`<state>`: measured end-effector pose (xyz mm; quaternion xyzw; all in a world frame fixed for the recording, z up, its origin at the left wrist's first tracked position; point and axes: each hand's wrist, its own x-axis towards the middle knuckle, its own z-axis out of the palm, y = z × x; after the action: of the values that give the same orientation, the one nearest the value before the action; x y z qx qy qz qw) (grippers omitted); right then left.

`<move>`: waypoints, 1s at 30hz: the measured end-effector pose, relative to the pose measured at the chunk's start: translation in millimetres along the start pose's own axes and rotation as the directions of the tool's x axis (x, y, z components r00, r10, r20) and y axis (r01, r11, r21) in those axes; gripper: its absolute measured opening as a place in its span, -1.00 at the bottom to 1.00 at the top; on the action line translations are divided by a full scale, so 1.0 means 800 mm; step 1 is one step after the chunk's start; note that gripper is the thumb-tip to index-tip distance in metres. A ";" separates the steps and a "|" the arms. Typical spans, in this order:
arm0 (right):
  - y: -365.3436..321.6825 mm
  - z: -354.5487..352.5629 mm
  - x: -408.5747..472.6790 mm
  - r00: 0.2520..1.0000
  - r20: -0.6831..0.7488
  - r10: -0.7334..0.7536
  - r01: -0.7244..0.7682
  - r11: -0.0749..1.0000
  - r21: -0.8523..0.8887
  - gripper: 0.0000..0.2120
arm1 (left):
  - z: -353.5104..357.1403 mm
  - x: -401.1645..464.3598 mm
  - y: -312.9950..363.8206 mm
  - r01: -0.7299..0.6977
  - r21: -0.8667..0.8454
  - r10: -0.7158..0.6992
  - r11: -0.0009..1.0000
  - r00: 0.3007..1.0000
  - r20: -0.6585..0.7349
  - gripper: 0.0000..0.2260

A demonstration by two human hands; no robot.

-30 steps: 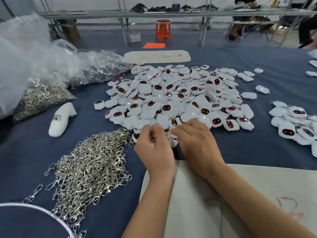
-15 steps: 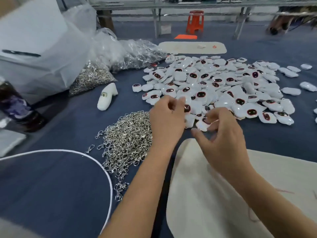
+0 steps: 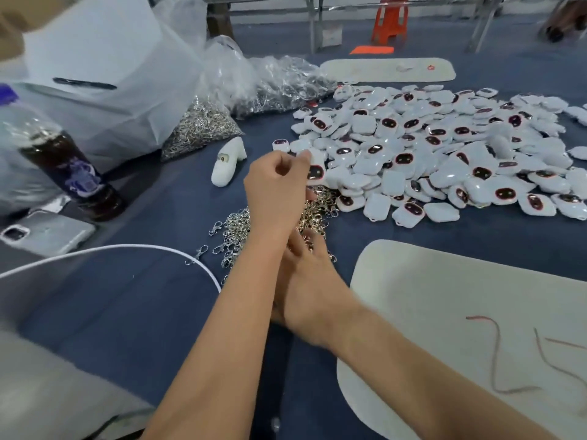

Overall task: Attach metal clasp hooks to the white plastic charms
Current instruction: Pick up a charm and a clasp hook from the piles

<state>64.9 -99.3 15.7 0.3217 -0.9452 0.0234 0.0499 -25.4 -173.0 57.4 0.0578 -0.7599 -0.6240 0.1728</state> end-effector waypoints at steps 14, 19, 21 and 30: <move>0.049 0.011 0.033 0.933 -0.253 0.255 -0.202 0.955 0.216 -0.80 | 0.005 0.001 -0.021 0.019 -0.234 -0.079 0.972 0.965 -0.250 -0.68; 0.063 0.014 0.023 0.906 -0.305 0.292 -0.160 0.906 0.392 -0.71 | 0.016 -0.007 -0.025 -0.021 -0.275 -0.072 0.961 0.944 -0.323 -0.69; 0.068 0.014 0.018 0.884 -0.343 0.318 -0.103 0.847 0.521 -0.74 | 0.017 -0.009 -0.025 -0.025 -0.304 -0.079 0.952 0.941 -0.328 -0.70; 0.125 -0.008 -0.051 0.758 -0.158 0.633 -0.073 0.322 0.944 -0.72 | 0.052 -0.033 -0.006 0.009 -0.446 -0.096 0.895 0.980 -0.173 -0.78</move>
<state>36.6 5.5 16.6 0.0516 -0.7759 0.6194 0.1085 -15.6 -127.8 41.0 0.0969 -0.5760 -0.7766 0.2361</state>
